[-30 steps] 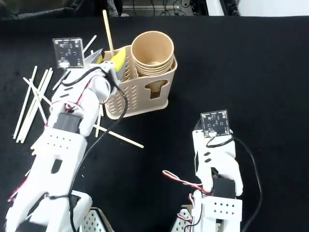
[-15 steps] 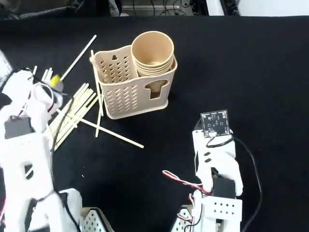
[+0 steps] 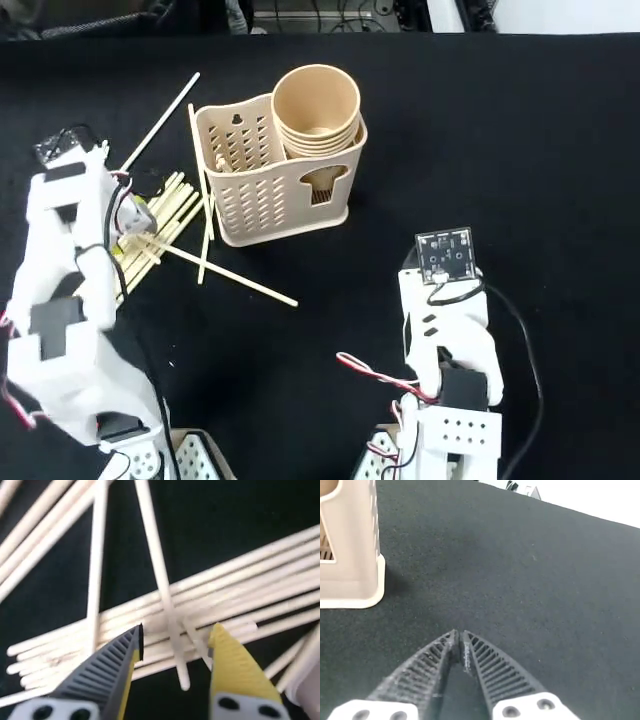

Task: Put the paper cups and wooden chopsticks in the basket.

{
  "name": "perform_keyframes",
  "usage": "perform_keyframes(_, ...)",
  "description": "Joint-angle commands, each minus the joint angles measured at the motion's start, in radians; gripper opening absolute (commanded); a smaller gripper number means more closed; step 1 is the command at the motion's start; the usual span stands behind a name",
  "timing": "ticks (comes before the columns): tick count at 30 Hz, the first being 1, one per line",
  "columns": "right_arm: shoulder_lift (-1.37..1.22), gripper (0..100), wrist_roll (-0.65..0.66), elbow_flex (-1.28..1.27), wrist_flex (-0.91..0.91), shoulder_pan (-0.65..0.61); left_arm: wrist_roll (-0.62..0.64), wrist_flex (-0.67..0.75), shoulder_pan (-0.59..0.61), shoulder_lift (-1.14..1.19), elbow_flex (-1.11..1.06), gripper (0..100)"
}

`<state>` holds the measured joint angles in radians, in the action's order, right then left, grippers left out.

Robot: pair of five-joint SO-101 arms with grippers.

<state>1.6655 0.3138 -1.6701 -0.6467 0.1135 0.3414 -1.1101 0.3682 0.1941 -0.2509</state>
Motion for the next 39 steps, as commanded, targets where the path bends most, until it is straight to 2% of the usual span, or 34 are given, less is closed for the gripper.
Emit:
perform_keyframes(1,0.012,1.3,0.002,0.002,0.021,-0.012,0.008,-0.015,-0.019,0.071,0.12,10)
perform_keyframes(3,0.012,1.3,0.002,0.002,0.021,-0.012,0.006,-0.015,-0.018,0.072,0.127,3)
perform_keyframes(10,0.012,1.3,0.002,0.002,0.021,-0.012,0.006,-0.017,-0.019,0.048,0.13,3)
perform_keyframes(15,0.012,1.3,0.002,0.002,0.021,-0.012,0.005,-0.008,-0.031,-0.123,0.076,3)
perform_keyframes(19,0.012,1.3,0.002,0.002,0.021,-0.012,-0.04,0.026,-0.105,-0.328,-0.025,3)
perform_keyframes(25,0.012,1.3,0.002,0.002,0.021,-0.012,-0.152,0.334,-0.183,-0.698,-0.328,3)
perform_keyframes(33,0.012,1.3,0.002,0.002,0.021,-0.012,-0.144,0.853,-0.194,-1.14,-0.684,3)
perform_keyframes(39,0.012,1.3,0.002,0.002,0.021,-0.012,-0.15,1.155,-0.352,-1.402,-0.832,3)
